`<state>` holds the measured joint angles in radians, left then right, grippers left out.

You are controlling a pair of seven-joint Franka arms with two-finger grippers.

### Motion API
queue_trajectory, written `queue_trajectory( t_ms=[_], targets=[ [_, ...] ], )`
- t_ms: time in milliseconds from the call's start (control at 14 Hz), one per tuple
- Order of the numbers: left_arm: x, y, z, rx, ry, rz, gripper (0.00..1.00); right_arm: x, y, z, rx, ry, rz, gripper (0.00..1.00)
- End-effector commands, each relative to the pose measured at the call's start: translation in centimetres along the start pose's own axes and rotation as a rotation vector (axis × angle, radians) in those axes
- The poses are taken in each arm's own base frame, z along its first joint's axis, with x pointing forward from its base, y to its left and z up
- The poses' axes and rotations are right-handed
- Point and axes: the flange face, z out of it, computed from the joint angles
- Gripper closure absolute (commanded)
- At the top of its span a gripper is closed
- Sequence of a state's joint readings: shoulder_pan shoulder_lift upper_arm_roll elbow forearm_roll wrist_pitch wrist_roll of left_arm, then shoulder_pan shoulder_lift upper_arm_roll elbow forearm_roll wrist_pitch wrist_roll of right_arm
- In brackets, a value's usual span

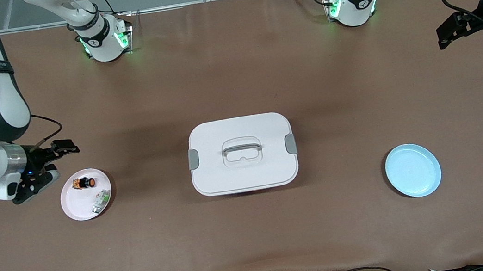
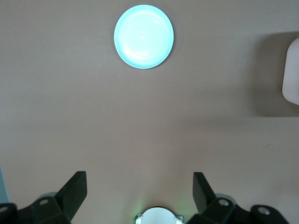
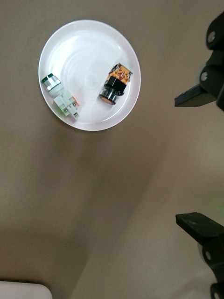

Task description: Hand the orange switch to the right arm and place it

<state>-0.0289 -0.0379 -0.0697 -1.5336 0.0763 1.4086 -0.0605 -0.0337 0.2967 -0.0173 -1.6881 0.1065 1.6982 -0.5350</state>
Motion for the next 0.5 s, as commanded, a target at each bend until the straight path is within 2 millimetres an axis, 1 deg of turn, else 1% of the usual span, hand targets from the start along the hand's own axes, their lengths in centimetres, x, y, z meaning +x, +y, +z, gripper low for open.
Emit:
queue_trajectory(
  t_ms=[0,142,214,356,427],
  targets=[
    [-1.2,0.1,-1.5,-0.023,0.02,0.026,0.0,0.2,-0.6,-2.3,-0.037,-0.024,0.038,0.0],
    [-1.1,-0.8,-1.5,-0.078,0.026,0.059,0.0,0.2,-1.5,-4.2,-0.045,-0.032,0.111,0.0],
    [-1.1,-2.1,-1.3,-0.083,0.025,0.039,0.0,0.1,-1.5,-5.1,-0.053,-0.032,0.115,0.0],
    [-1.2,-2.1,-1.5,-0.083,0.026,0.031,0.0,0.1,-1.5,-6.4,-0.089,-0.021,0.112,0.0],
    [-1.3,-1.9,-1.5,-0.08,0.021,0.021,0.0,0.1,-1.4,-7.5,-0.112,-0.008,0.116,0.0]
  ],
)
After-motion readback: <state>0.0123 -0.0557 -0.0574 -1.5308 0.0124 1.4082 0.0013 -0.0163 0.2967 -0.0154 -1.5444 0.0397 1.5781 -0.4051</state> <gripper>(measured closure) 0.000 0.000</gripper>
